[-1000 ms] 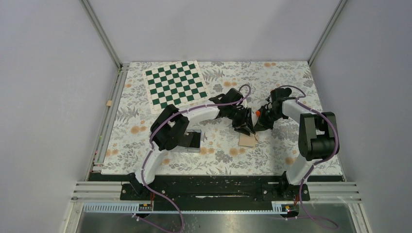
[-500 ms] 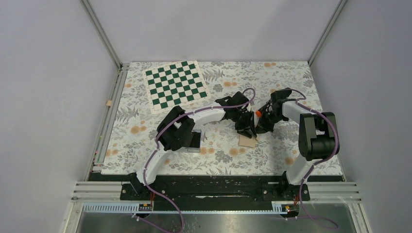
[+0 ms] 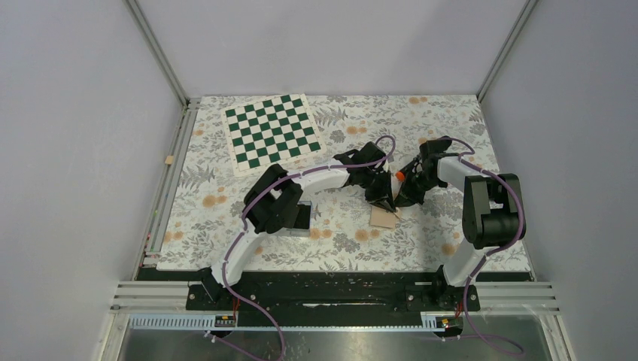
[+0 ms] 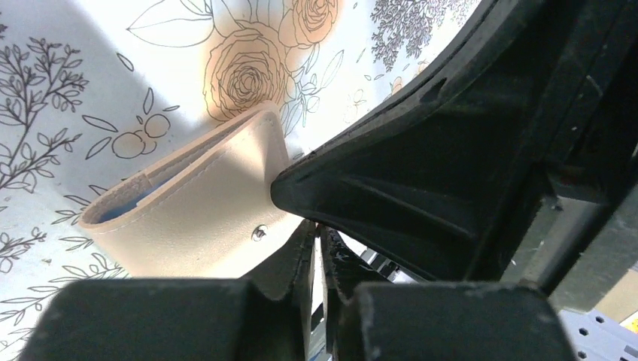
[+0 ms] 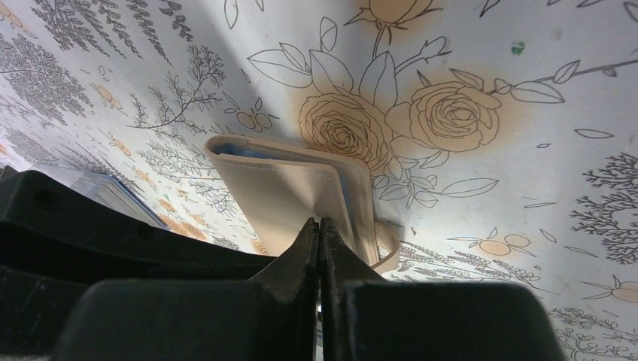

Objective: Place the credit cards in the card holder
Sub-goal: Close the card holder at the center of the board.

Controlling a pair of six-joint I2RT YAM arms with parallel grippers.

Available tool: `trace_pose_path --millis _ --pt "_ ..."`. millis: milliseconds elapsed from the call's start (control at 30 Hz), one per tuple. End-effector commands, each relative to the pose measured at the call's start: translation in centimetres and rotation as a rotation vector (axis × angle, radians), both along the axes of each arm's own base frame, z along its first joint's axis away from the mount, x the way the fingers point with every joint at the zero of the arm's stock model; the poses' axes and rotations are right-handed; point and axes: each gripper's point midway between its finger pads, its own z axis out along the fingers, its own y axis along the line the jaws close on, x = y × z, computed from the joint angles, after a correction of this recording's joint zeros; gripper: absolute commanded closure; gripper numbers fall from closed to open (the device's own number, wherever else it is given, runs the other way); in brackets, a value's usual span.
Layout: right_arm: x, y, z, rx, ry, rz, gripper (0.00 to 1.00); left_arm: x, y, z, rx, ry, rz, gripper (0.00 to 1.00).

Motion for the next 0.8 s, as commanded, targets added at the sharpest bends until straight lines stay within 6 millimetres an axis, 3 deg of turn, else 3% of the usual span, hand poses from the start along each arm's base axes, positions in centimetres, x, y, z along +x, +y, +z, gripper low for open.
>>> trace_pose_path --millis 0,67,767 --pt "-0.5 0.2 0.9 0.016 0.008 -0.004 1.0 0.9 -1.5 1.7 -0.066 -0.057 0.0 0.96" --pt "-0.4 0.2 1.0 0.016 0.005 -0.002 1.0 1.1 -1.3 2.1 -0.063 -0.074 0.001 1.0" --pt "0.0 -0.1 1.3 0.002 -0.007 0.0 1.0 2.4 1.3 4.2 -0.043 -0.161 0.052 1.0"
